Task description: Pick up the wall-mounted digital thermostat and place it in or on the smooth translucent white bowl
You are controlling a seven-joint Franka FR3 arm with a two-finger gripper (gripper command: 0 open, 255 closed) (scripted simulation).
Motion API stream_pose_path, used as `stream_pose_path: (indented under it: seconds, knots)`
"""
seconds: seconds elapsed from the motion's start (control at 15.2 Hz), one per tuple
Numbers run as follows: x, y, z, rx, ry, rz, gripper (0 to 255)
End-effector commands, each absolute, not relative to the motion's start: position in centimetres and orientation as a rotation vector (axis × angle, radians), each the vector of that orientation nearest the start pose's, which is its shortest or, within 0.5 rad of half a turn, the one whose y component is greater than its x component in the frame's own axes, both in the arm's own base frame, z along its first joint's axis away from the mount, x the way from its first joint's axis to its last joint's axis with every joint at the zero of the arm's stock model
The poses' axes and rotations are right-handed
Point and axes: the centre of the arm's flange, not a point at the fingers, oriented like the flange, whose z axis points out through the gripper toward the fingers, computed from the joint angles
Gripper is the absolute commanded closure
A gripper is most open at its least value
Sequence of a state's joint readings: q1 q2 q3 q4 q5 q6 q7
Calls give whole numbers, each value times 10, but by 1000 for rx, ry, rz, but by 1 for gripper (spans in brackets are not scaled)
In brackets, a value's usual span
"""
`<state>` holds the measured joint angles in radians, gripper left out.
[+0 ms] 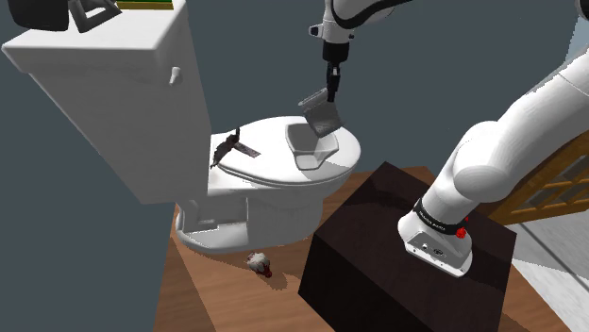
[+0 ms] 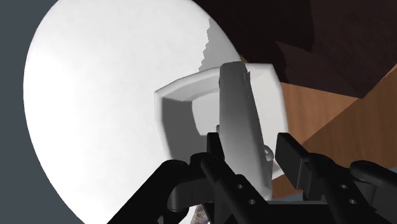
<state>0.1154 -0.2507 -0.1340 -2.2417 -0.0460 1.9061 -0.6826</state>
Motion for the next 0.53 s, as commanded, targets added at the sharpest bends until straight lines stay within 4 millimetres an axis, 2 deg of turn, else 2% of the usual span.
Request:
stream_pose_path:
  seconds: [0.0, 0.33, 0.46]
  knots:
    - [465, -14, 452, -2937, -1050, 131, 255]
    - [465, -14, 426, -2937, -1050, 131, 255]
    - [465, -14, 424, -2937, -1050, 131, 255]
